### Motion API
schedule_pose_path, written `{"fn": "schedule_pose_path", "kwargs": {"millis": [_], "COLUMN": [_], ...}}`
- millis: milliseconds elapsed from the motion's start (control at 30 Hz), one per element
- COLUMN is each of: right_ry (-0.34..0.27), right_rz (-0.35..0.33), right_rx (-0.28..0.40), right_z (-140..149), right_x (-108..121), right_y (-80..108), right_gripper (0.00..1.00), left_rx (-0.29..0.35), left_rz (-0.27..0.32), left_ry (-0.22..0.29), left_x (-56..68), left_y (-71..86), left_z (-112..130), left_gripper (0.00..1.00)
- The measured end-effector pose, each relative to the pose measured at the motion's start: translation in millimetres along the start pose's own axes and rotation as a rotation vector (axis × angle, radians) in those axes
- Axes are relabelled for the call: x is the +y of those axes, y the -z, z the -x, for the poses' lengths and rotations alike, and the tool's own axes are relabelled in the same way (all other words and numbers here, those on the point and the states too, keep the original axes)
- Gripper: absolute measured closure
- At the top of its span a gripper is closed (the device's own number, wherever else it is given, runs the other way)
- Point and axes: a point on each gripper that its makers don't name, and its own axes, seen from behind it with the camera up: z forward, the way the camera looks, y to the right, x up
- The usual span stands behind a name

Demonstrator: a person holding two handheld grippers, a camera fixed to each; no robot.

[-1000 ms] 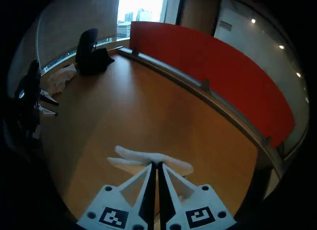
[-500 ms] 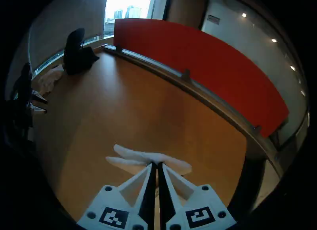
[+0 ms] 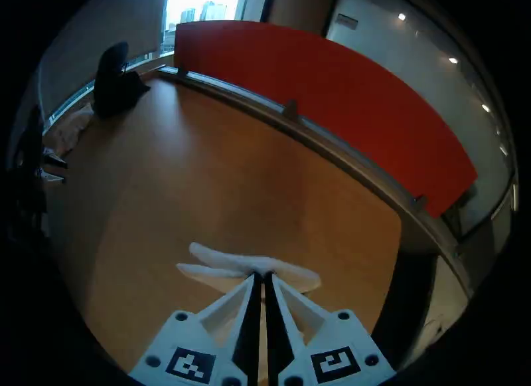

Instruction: Fold towel

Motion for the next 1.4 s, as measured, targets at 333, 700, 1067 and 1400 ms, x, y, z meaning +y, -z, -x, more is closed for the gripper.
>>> {"fn": "schedule_pose_path", "kwargs": {"millis": [333,700,1067,1400], "right_ry": [-0.016,-0.063,-0.091,-0.09], "right_rz": [0.011,0.05,0.072,0.114], "right_rx": [-0.021,-0.057,-0.13,-0.172], "right_z": [20.9,66.8,123.8,158.9], "right_x": [5.3,17.1,13.7,14.3], "right_y": [5.2,24.5,30.3,30.2], "right_gripper": [0.97,0.97,0.97,0.97], "left_rx": [0.002,0.006,0.002,-0.004], "left_rz": [0.0,0.008,0.011,0.008], "left_ry": [-0.007,-0.021,-0.038,-0.04], "left_x": [0.7,4.2,4.7,4.4], "left_y": [-0.4,2.3,5.8,6.9], "left_z": [-1.8,-1.5,4.5,9.3], "left_gripper": [0.09,0.08,0.08,0.08]}}
